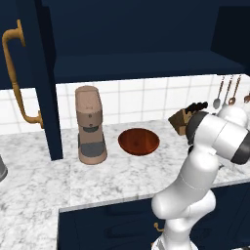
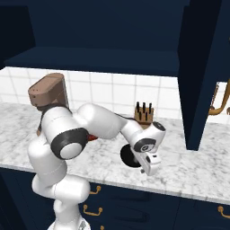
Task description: Pick up the bowls on the counter and stack them on top of one another in the open cabinet. Place the smaller bowl on top of the larger bowl.
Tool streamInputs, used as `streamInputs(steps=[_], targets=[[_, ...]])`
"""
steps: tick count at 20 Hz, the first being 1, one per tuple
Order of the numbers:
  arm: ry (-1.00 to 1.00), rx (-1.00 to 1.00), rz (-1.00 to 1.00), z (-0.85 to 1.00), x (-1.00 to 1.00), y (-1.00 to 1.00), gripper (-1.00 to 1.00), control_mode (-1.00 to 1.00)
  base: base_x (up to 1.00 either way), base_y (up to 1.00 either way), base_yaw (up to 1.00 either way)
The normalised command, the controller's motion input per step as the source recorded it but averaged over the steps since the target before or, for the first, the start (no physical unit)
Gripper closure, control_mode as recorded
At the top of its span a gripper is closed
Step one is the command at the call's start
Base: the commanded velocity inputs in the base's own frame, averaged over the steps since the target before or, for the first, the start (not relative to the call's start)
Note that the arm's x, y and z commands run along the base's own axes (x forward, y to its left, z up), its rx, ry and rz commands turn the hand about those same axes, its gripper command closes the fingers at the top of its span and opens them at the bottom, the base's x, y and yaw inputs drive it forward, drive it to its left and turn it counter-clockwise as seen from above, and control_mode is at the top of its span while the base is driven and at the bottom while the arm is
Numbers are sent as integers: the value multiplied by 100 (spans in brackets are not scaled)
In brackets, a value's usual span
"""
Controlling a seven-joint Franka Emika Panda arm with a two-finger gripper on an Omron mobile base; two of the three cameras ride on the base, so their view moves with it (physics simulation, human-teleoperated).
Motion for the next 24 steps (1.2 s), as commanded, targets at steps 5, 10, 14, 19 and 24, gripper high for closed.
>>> streamInputs(steps=[5,10,14,19,24], targets=[[0,0,0,2,0,0,100,-100,0,0,0],[-1,0,0,45,0,21,100,-100,0,0,0],[-7,0,-1,71,13,60,100,-100,0,0,0],[-12,3,0,51,20,93,100,-100,0,0,0],[-13,7,0,17,8,97,100,-100,0,0,0]])
